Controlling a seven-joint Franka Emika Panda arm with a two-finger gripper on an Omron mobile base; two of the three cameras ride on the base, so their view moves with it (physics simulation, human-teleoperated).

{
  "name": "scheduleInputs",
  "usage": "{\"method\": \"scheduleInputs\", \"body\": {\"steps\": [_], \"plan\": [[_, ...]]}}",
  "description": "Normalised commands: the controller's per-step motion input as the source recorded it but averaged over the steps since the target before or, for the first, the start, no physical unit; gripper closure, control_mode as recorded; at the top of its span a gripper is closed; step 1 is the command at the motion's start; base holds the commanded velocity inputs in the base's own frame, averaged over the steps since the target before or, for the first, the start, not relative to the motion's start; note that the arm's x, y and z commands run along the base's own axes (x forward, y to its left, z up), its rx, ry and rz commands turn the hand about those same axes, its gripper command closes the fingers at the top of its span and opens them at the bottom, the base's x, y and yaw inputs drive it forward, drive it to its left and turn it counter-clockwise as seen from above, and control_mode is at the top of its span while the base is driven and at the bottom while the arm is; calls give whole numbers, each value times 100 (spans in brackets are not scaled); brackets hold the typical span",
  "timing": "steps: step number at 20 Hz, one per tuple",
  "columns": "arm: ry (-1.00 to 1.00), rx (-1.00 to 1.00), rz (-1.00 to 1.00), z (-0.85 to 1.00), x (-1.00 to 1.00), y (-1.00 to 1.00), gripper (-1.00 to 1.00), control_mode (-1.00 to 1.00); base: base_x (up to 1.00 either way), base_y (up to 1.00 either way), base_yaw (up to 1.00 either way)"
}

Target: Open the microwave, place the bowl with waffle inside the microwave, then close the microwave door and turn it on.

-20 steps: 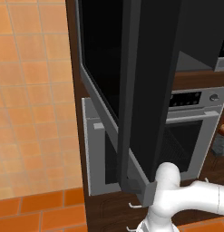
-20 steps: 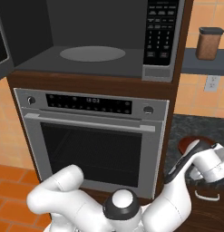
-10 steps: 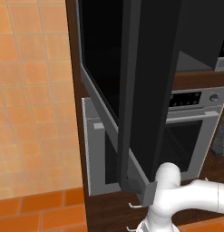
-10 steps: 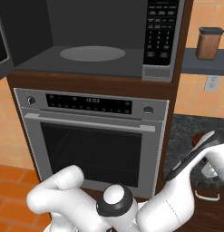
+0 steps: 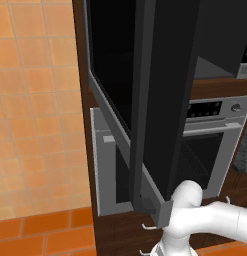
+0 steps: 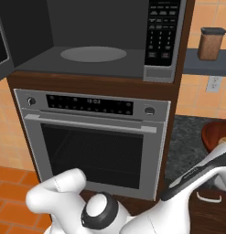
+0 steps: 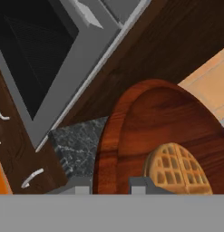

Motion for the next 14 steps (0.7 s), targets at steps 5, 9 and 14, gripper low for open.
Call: {"method": "scheduleInputs", "body": {"steps": [5,9,14], "plan": [[-1,-15,0,89,-73,43,100,-100,0,0,0],[-6,-11,7,75,-56,83,100,-100,0,0,0],[0,-1,2,66,-76,66,100,-100,0,0,0]]}}
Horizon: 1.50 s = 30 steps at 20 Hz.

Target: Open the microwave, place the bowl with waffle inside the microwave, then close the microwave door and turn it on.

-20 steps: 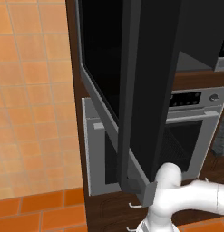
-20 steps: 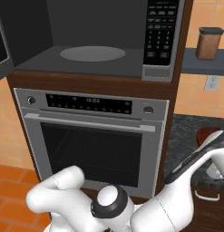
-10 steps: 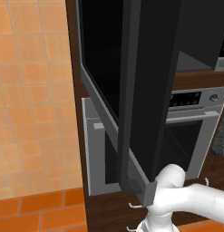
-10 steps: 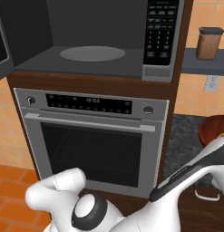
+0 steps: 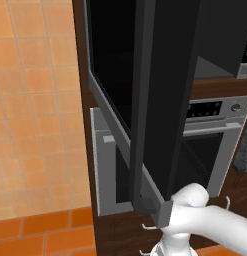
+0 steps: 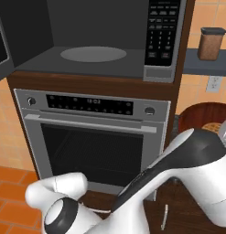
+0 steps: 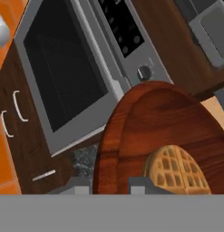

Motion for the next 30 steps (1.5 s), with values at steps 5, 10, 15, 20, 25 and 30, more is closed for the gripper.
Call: {"method": "scheduleInputs", "body": {"steps": [5,10,15,20,25,30], "plan": [[-1,0,0,59,-78,72,100,-100,0,0,0],[-2,0,1,41,-45,98,100,-100,0,0,0],[-7,0,5,29,-7,100,100,-100,0,0,0],[-13,0,5,35,-2,100,100,-100,0,0,0],[-12,0,8,31,0,100,100,-100,0,0,0],[-16,2,6,46,-5,100,100,-100,0,0,0]]}}
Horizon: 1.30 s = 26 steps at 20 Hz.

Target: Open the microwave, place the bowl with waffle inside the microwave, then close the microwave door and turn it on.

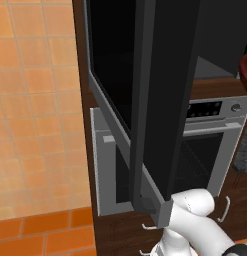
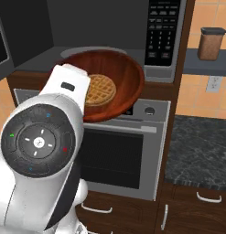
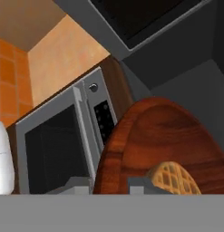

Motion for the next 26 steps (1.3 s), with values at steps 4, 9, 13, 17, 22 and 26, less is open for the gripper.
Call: {"method": "scheduleInputs", "body": {"steps": [4,9,13,17,22,26], "plan": [[-4,0,16,15,45,100,100,-100,0,0,0],[0,-2,24,0,73,100,100,-100,0,0,0],[0,-8,11,1,71,58,100,-100,0,0,0],[-2,-3,0,13,63,2,100,-100,0,0,0],[1,0,0,19,69,0,100,-100,0,0,0],[4,0,0,17,62,0,100,-100,0,0,0]]}}
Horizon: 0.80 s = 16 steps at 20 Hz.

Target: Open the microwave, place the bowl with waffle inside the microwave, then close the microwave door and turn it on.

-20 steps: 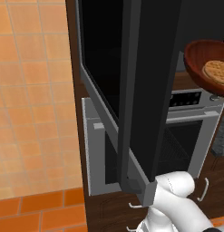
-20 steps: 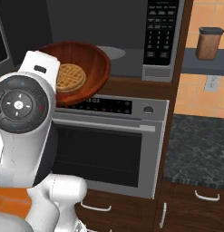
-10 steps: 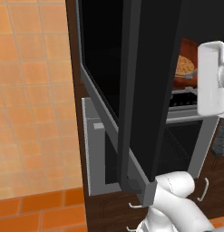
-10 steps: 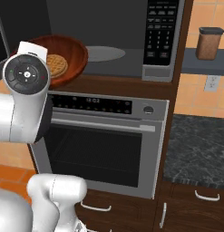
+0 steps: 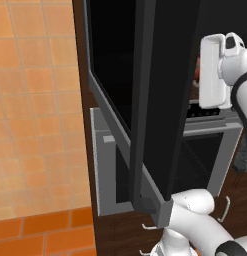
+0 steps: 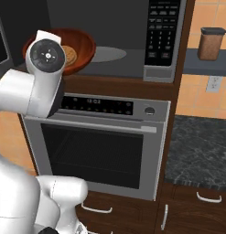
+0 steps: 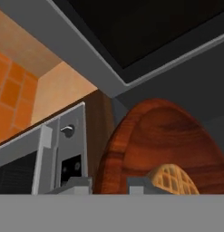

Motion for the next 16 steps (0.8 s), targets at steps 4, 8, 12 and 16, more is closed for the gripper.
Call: {"method": "scheduleInputs", "body": {"steps": [4,8,12,16], "plan": [[2,0,0,7,58,1,100,-100,0,0,0],[4,0,0,0,67,5,100,-100,0,0,0],[6,0,0,0,72,0,100,-100,0,0,0],[4,0,0,0,71,-12,100,-100,0,0,0]]}}
